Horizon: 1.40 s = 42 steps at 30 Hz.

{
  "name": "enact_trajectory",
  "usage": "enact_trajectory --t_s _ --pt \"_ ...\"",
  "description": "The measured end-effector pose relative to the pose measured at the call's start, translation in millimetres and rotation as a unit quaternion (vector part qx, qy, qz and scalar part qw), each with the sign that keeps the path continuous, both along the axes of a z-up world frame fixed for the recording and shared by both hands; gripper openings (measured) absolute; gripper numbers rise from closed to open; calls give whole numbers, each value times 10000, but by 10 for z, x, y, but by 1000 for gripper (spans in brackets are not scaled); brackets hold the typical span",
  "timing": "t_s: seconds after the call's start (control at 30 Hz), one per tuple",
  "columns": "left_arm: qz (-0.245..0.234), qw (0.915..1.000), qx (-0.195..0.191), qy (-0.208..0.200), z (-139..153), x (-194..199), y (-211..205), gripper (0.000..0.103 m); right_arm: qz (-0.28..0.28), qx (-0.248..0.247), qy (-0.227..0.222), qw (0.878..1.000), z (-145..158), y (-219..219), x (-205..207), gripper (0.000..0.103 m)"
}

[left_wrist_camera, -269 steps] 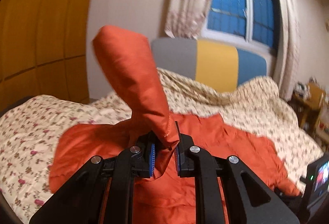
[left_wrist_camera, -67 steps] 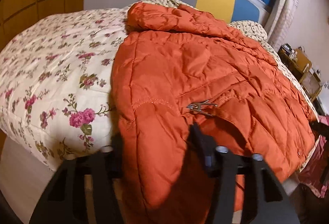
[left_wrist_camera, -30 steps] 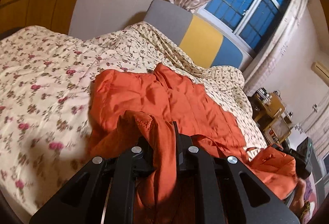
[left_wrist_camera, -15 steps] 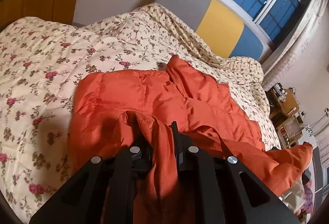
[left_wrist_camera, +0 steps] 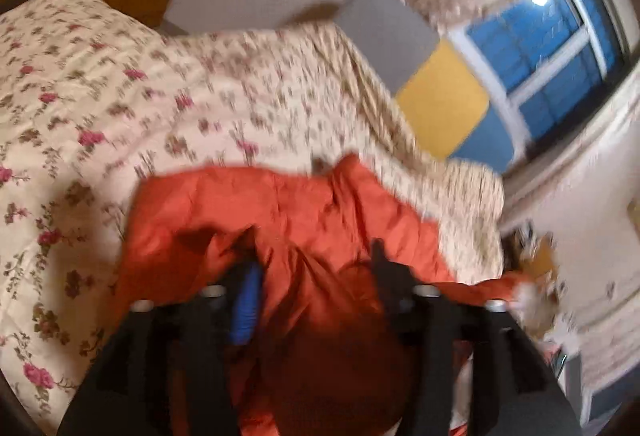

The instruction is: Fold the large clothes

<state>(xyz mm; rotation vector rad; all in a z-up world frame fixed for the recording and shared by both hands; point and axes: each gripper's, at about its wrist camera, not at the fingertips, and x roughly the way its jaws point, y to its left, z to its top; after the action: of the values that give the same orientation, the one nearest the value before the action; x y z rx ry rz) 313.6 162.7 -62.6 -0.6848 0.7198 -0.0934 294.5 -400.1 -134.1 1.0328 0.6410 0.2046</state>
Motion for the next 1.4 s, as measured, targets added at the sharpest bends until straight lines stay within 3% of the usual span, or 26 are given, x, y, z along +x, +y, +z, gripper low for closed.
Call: enact_trajectory --t_s 0.07,0.17,0.23,0.33,0.5,0.67,0.83,0.93,1.0,1.1,1.13,1.2,1.27,1.4 --pt "337 9992 69 -216 100 -52 88 77 -32 -132 -5 9999 18 -23 -23 77" --pt "656 9962 354 -442 232 -134 196 83 -215 -293 -230 9991 81 -74 -137 81" --pt "717 9946 546 -506 269 -187 234 85 -444 -367 -381 9976 136 -130 -229 88" --pt "768 9925 775 -544 252 -316 261 90 -643 -673 -445 9947 218 -202 -292 88" --pt "965 9900 918 -468 68 -548 367 93 -510 -1581 -335 9855 285 -194 -458 92" --pt "1144 9895 851 -241 -253 -890 534 93 -7 -2409 -83 9705 92 -70 -654 98" --pt "340 9971 683 -48 -619 -1075 406 93 573 -2356 227 9699 -282 81 -691 99" --pt "-216 9985 484 -120 -694 -1011 233 95 741 -1850 341 9794 -470 101 -639 99" --pt "-385 9970 649 -152 -702 -912 113 100 658 -1471 374 9862 -551 80 -611 100" --pt "-520 9942 926 178 -793 -698 -12 100 722 -1422 354 9866 -558 137 -544 94" --pt "-554 9941 902 251 -819 -662 -41 99 782 -1440 360 9858 -548 169 -527 91" --pt "-590 9933 961 255 -834 -654 -100 83 932 -1525 440 9829 -531 259 -481 70" --pt "-698 9904 1165 278 -822 -676 -178 71 975 -1303 445 9857 -538 278 -508 57" --pt "-943 9870 1272 273 -765 -797 -241 43 1005 -1188 378 9871 -517 283 -605 41"
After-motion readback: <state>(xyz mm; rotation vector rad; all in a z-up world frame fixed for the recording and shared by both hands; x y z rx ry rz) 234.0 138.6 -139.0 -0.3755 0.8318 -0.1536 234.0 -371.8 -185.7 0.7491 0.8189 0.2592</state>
